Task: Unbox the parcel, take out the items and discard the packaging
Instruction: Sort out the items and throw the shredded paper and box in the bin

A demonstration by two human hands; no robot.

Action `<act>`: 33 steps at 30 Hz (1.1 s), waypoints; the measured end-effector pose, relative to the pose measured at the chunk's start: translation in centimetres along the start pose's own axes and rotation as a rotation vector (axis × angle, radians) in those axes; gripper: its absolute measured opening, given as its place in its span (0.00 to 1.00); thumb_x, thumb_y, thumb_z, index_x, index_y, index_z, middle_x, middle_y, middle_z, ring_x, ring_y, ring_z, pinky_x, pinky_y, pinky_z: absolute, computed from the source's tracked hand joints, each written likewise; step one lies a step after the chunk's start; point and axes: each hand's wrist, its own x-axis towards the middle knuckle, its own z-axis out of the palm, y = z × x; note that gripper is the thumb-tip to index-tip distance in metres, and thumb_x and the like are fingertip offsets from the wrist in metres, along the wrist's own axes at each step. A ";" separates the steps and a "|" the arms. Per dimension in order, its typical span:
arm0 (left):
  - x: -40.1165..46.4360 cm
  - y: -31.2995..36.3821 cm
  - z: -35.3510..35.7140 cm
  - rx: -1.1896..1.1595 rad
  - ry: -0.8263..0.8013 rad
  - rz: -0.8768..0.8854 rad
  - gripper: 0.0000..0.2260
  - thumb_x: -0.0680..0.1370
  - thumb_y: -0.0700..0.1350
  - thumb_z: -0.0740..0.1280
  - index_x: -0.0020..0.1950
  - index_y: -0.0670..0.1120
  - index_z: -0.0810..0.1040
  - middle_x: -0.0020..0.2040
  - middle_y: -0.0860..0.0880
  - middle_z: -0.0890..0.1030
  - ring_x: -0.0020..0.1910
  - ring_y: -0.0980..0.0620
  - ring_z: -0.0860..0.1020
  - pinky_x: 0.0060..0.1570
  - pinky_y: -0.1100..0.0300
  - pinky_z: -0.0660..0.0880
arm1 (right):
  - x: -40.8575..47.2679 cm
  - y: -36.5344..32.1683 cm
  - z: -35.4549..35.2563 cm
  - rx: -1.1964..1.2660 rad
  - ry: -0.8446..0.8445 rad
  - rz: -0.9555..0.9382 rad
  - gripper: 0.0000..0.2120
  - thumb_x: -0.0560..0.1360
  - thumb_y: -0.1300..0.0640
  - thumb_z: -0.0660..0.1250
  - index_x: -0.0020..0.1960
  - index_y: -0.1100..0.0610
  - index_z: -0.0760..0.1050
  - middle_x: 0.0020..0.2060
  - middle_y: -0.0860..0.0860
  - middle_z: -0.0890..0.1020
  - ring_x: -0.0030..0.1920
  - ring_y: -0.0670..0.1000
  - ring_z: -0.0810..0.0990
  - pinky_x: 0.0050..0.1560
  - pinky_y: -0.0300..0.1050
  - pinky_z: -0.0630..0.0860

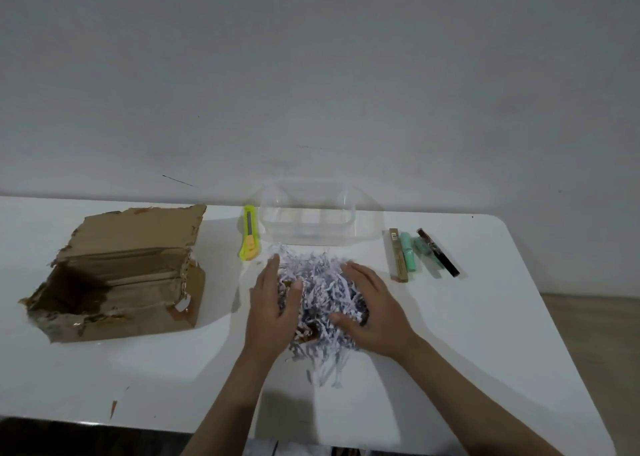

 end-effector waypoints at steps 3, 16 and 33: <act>1.5 -0.2 -0.5 0.116 0.104 0.058 0.32 0.75 0.66 0.53 0.74 0.49 0.63 0.74 0.47 0.64 0.74 0.48 0.60 0.70 0.39 0.60 | 1.2 -0.1 0.1 -0.017 0.019 0.027 0.39 0.68 0.30 0.64 0.74 0.45 0.59 0.74 0.46 0.60 0.74 0.46 0.59 0.67 0.53 0.69; 5.4 -1.1 0.5 0.219 -0.073 -0.012 0.35 0.76 0.66 0.49 0.75 0.46 0.59 0.73 0.45 0.65 0.72 0.47 0.62 0.71 0.46 0.60 | 3.5 0.3 1.1 -0.179 -0.175 0.079 0.48 0.64 0.22 0.56 0.76 0.45 0.49 0.77 0.51 0.52 0.77 0.54 0.50 0.73 0.59 0.59; -0.7 1.4 1.8 -0.357 -0.014 -0.074 0.15 0.81 0.47 0.51 0.63 0.49 0.73 0.58 0.53 0.77 0.60 0.59 0.75 0.58 0.69 0.69 | 3.7 -1.3 3.2 0.014 -0.398 -0.102 0.53 0.62 0.25 0.60 0.76 0.51 0.47 0.76 0.45 0.53 0.76 0.46 0.50 0.76 0.45 0.46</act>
